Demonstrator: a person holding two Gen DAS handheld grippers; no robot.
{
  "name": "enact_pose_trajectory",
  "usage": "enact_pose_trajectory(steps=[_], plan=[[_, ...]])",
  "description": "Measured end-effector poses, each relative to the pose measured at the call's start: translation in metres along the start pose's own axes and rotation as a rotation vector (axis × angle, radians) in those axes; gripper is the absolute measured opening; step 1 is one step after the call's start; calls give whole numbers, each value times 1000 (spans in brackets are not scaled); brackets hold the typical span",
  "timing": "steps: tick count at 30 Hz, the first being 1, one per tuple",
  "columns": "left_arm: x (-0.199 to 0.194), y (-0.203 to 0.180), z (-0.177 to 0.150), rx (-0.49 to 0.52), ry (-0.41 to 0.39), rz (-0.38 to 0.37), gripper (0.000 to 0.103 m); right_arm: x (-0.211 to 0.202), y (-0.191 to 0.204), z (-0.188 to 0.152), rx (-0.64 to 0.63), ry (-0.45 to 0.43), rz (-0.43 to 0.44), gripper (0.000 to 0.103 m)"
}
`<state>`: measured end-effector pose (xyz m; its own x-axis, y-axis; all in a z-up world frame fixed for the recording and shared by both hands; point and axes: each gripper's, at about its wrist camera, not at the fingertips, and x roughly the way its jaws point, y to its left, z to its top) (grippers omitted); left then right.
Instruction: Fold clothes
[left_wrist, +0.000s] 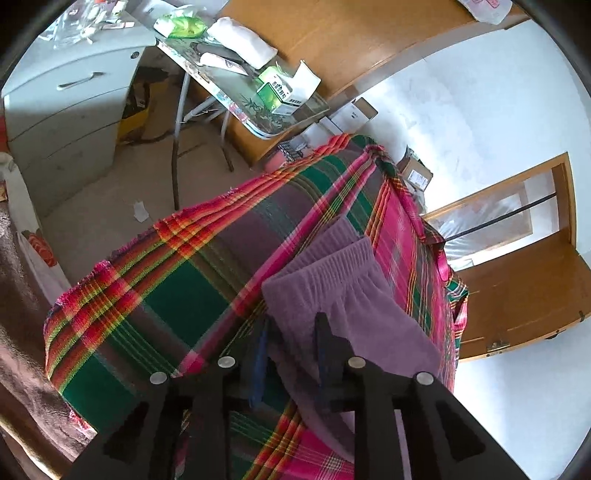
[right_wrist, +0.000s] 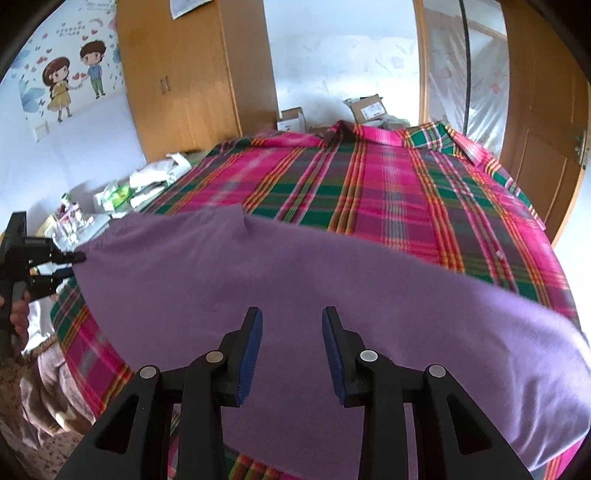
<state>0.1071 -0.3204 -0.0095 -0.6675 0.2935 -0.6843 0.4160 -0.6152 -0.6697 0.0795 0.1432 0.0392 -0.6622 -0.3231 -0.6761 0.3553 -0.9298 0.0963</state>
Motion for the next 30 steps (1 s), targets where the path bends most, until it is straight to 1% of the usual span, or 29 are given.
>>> enact_pose_trajectory(steps=[2, 6, 8, 12, 14, 17, 19, 21, 22, 24, 28, 29, 30], plan=[[-3, -3, 2, 4, -20, 27, 24, 1, -5, 7, 3, -7, -13, 35], [-11, 0, 9, -15, -59, 40, 24, 7, -15, 21, 28, -7, 1, 35], [-11, -6, 13, -3, -66, 39, 24, 14, -17, 29, 33, -2, 3, 35], [-8, -22, 20, 28, -75, 36, 24, 27, -22, 45, 51, 17, 57, 35], [4, -37, 25, 63, -47, 23, 24, 35, -25, 53, 64, 28, 82, 35], [24, -63, 32, 120, 3, 2, 24, 48, -27, 64, 82, 56, 88, 35], [37, -77, 38, 146, 36, 25, 24, 56, -29, 70, 93, 69, 108, 35], [45, -88, 43, 171, 38, 36, 25, 61, -31, 75, 108, 75, 121, 35], [50, -93, 48, 199, 41, 59, 27, 63, -31, 76, 111, 76, 125, 35], [65, -102, 57, 251, 59, 120, 27, 68, -32, 79, 112, 84, 123, 35], [88, -108, 72, 283, 108, 178, 28, 72, -34, 82, 115, 92, 129, 35], [93, -108, 75, 296, 126, 203, 28, 73, -35, 83, 115, 93, 128, 35], [97, -107, 77, 297, 148, 210, 28, 73, -36, 83, 114, 96, 126, 35]])
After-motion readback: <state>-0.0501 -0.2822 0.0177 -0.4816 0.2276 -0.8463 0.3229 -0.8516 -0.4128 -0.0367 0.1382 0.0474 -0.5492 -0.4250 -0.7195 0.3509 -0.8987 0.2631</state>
